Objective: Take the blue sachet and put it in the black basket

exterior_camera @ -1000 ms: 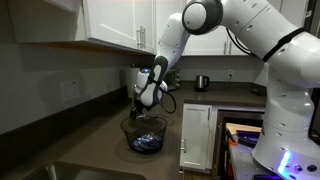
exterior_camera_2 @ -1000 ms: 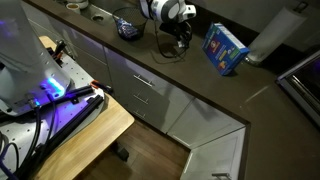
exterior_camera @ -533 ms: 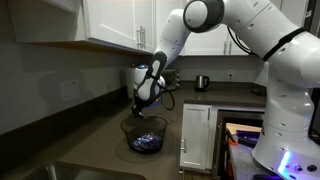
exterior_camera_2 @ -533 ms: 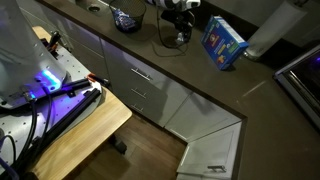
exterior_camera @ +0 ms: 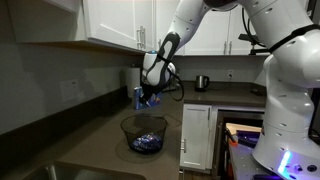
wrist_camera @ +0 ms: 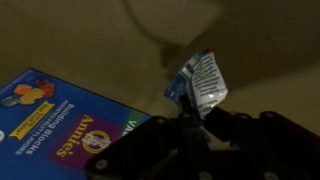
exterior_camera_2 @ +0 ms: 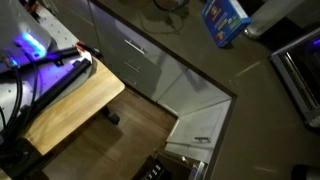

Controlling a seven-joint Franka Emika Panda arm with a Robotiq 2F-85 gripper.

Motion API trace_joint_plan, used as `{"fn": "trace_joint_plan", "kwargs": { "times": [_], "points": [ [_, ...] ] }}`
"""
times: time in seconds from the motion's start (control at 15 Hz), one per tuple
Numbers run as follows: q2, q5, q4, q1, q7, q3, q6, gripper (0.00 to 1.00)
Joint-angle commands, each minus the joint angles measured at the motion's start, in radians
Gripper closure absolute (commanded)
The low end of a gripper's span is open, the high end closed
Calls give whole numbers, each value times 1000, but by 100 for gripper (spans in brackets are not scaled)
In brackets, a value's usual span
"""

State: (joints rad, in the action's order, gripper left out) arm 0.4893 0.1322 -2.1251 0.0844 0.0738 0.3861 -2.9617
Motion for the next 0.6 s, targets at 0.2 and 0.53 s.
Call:
{"fn": "trace_joint_plan", "kwargs": {
  "times": [0.2, 0.53],
  "points": [
    [-428, 17, -361, -48, -31, -86, 73, 92],
    [-653, -180, -501, -44, -133, -259, 213, 92]
  ]
}}
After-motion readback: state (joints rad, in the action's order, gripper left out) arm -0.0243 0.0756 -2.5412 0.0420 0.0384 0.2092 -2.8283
